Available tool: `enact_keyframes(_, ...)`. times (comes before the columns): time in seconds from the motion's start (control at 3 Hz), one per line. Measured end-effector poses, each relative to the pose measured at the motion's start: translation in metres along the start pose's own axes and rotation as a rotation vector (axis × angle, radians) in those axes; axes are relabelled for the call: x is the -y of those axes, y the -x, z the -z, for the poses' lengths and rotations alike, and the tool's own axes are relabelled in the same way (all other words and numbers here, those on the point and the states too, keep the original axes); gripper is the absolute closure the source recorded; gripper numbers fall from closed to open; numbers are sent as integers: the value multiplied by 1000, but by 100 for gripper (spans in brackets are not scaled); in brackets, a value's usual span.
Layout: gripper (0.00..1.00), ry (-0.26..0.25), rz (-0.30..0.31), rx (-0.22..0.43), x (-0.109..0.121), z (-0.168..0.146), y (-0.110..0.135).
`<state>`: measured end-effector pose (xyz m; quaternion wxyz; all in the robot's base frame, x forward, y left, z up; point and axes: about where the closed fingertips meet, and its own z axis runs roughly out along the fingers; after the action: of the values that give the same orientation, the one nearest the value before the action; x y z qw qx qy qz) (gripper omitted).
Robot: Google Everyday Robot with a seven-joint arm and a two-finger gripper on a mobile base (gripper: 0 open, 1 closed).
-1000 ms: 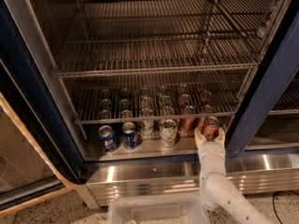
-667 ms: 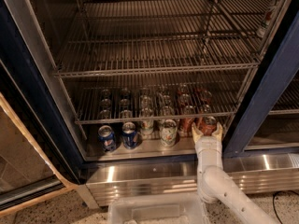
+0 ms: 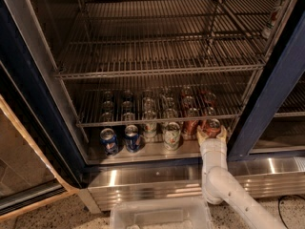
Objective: Pick coke can from bottom shelf of fridge
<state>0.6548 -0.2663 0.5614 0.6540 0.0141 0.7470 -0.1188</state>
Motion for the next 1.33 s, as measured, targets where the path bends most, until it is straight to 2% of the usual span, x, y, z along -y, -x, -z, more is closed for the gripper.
enact_keyframes(0.33,37,1,-2,-2,-2,-6,-1)
enact_keyframes(0.67,47,1,1,0,-3,-11,-2)
enact_keyframes(1.0,63,1,1,0,-3,-11,-2)
enact_keyframes(1.33,86,1,1,0,-3,-11,-2)
